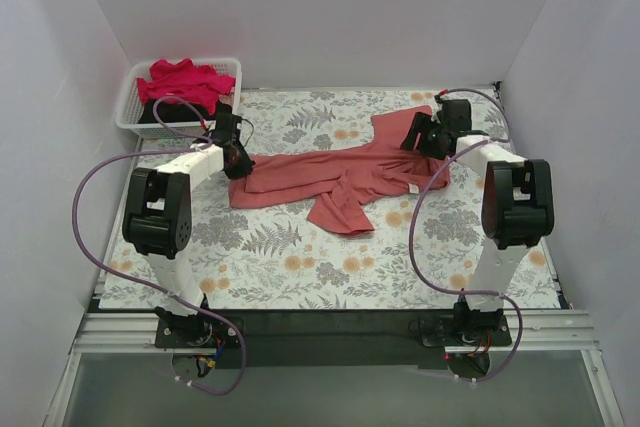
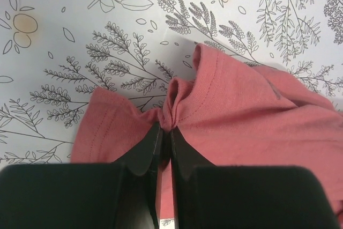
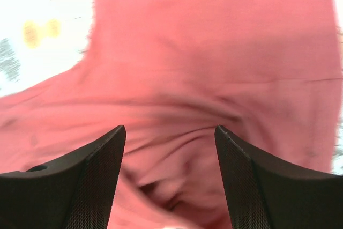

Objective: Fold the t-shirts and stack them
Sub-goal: Flatten the tshirt out

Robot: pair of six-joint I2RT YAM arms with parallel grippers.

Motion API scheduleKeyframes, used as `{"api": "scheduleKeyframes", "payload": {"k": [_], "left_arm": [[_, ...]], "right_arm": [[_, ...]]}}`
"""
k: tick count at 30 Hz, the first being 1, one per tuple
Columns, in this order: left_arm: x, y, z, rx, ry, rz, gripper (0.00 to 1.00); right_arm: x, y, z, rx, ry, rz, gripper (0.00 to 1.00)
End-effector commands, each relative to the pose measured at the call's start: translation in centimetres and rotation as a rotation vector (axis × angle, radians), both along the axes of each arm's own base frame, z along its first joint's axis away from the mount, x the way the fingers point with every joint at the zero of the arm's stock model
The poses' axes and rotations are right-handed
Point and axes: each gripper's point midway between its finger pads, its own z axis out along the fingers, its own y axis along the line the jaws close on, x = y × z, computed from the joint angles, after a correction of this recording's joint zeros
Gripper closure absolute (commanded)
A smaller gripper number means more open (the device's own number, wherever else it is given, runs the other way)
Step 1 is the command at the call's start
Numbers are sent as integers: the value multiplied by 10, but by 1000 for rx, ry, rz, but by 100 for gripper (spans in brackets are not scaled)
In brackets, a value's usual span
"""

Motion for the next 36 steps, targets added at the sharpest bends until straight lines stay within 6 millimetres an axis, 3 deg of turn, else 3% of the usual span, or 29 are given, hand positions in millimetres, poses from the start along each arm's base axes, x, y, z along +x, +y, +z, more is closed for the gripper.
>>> {"api": "scheduleKeyframes", "payload": {"k": [1, 5, 7, 10, 16, 21, 22, 25, 26, 28, 30, 31, 32, 33, 34, 35, 36], "left_arm": [[-2, -4, 22, -36, -46, -20, 100], [-9, -3, 22, -36, -48, -22, 100], [-10, -2, 21, -34, -47, -20, 100], [-12, -2, 20, -37, -45, -21, 100], [-11, 0, 23, -22, -56, -19, 100], [-10, 1, 24, -18, -61, -15, 100], [-10, 0, 24, -19, -60, -16, 100], [-10, 1, 24, -15, -60, -14, 100], [-10, 3, 24, -11, -61, -11, 100], [-10, 6, 25, 5, -61, -6, 100], [-9, 10, 26, 26, -61, 6, 100], [-8, 13, 27, 32, -64, 13, 100], [-6, 15, 30, 36, -67, 17, 100], [-5, 21, 31, 35, -67, 30, 100], [-6, 23, 31, 33, -62, 37, 100], [-3, 26, 34, 23, -67, 46, 100], [-2, 28, 35, 15, -68, 53, 100]], "right_arm": [[-21, 56, 74, -8, -176, 151, 25], [-63, 113, 76, 14, -179, 320, 26], [-83, 142, 70, 33, -161, 409, 26], [-105, 166, 52, 47, -111, 493, 27], [-116, 184, 26, 76, -37, 556, 32], [-124, 199, 18, 117, -6, 609, 36], [-124, 199, 13, 117, 7, 611, 38], [-127, 198, 7, 116, 25, 608, 56], [-127, 196, 7, 108, 24, 599, 78], [-129, 185, 24, 90, 2, 570, 98], [-133, 158, 26, 27, 9, 484, 99], [-131, 136, 50, 23, -34, 409, 99], [-142, 107, 39, -32, 14, 326, 99], [-139, 71, 43, -46, 16, 214, 99], [-144, 47, 68, -43, -44, 139, 99], [-161, 21, 55, -62, 5, 55, 99], [-163, -8, 60, -71, -10, -48, 99]]}}
